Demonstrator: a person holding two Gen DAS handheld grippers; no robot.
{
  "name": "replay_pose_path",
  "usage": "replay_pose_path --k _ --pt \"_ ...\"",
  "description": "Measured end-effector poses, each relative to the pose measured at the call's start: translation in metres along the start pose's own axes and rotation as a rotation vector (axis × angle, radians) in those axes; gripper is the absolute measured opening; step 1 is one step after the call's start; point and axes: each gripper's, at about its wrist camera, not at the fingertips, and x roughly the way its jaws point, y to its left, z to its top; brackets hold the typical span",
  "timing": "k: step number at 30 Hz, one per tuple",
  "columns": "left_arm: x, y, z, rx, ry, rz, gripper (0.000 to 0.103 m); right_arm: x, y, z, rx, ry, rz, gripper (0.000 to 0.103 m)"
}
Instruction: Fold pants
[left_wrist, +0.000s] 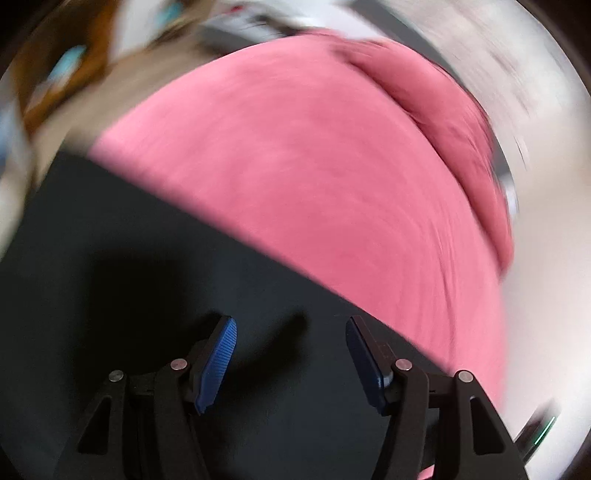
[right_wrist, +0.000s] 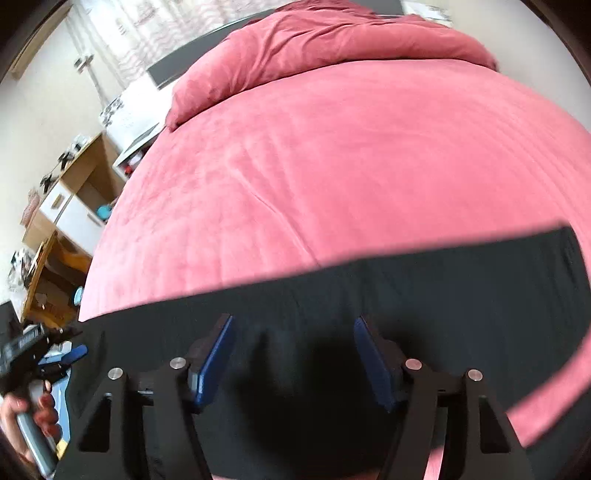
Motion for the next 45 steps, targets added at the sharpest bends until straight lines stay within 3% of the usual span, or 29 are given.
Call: replay_pose_path --k 4,5,8,12,15,19,21,22,23,24,25,28,36,41,45 --pt "0.020 -0.063 0.000 0.578 0.032 0.128 0.063 0.041 0.027 0.037 -0.155 0.120 0.065 0.068" --pt "0.024 -0.069 0.001 0.657 0.050 0.123 0.063 0.046 0.033 0.040 -0.208 0.142 0.079 0.067" --pt "0.043 -0.072 0.013 0.769 0.196 0.079 0.063 0.061 0.047 0.049 -0.364 0.189 0.073 0.067" --pt "0.067 -0.069 0.028 0.915 0.212 0.175 0.063 0.077 0.060 0.048 -0.526 0.260 0.076 0.067" --pt "0.074 -0.062 0.035 0.911 0.262 0.117 0.063 0.090 0.065 0.033 -0.627 0.336 0.069 0.069" --pt "0.074 -0.047 0.039 0.833 0.283 0.046 0.063 0.095 0.063 0.021 -0.673 0.299 0.076 0.067" --pt "0.071 -0.045 0.033 0.845 0.268 0.044 0.058 0.092 0.063 0.015 -0.677 0.280 0.084 0.039" --pt "0.067 -0.047 0.026 0.886 0.254 0.037 0.041 0.083 0.057 0.007 -0.682 0.269 0.084 0.029" --pt "0.059 -0.045 0.015 0.924 0.249 0.021 0.030 0.079 0.058 0.002 -0.689 0.259 0.084 0.017" --pt "0.055 -0.050 0.005 0.974 0.227 0.036 0.021 0.075 0.061 -0.004 -0.706 0.247 0.073 0.014" --pt "0.051 -0.052 -0.003 1.008 0.209 0.057 0.013 0.071 0.061 -0.009 -0.722 0.232 0.055 0.013" --pt "0.040 -0.055 -0.018 1.058 0.160 0.102 0.006 0.061 0.070 -0.021 -0.721 0.187 0.008 0.012" --pt "-0.034 -0.049 -0.045 1.042 0.014 0.059 0.006 -0.010 0.069 -0.023 -0.633 0.018 0.026 0.011" --pt "-0.086 -0.034 -0.068 0.945 -0.064 0.000 0.006 -0.069 0.071 -0.058 -0.610 -0.090 0.043 0.011" --pt "-0.137 -0.020 -0.112 0.903 -0.135 -0.010 0.006 -0.105 0.074 -0.099 -0.597 -0.156 0.049 0.011"
